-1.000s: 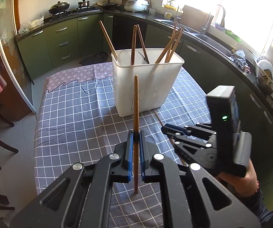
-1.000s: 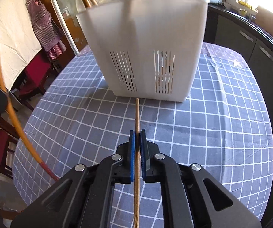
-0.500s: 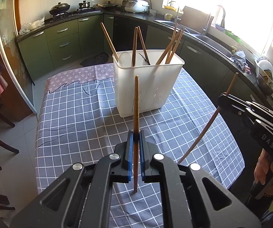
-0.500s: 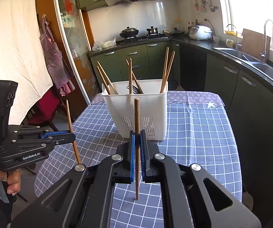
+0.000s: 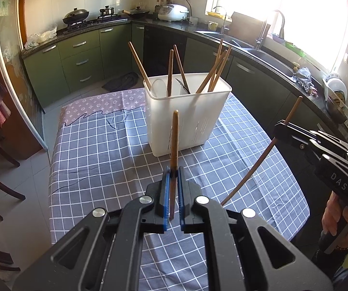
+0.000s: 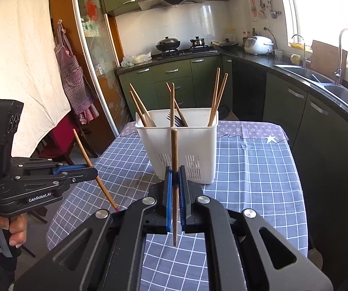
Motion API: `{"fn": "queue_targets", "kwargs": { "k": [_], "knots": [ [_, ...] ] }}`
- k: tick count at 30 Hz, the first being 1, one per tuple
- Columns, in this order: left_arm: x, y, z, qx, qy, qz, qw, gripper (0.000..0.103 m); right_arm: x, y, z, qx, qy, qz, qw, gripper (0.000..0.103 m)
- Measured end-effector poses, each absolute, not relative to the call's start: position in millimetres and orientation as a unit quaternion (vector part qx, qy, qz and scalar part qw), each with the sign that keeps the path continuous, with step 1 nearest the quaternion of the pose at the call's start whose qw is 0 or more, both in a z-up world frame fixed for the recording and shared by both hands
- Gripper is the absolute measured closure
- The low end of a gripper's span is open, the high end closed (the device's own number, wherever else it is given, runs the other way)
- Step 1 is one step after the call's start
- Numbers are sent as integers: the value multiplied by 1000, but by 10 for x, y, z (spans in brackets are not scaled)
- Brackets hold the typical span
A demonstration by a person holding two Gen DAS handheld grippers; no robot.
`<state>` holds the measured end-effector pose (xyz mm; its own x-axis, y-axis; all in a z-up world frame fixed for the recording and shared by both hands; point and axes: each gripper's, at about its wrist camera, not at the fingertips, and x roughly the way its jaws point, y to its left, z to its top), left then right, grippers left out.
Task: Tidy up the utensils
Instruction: 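Carry both chopsticks over the white holder and open both grippers to drop them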
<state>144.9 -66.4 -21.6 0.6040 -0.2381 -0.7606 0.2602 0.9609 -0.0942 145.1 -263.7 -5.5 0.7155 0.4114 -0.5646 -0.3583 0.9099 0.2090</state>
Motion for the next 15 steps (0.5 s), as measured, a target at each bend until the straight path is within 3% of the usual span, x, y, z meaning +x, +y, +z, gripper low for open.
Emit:
{"fn": "queue_targets", "kwargs": {
  "k": [15],
  "knots": [
    [1551,-778,101,21,402,-160,902,97,1434,-2630,534,28,268,224,937,97]
  ]
}}
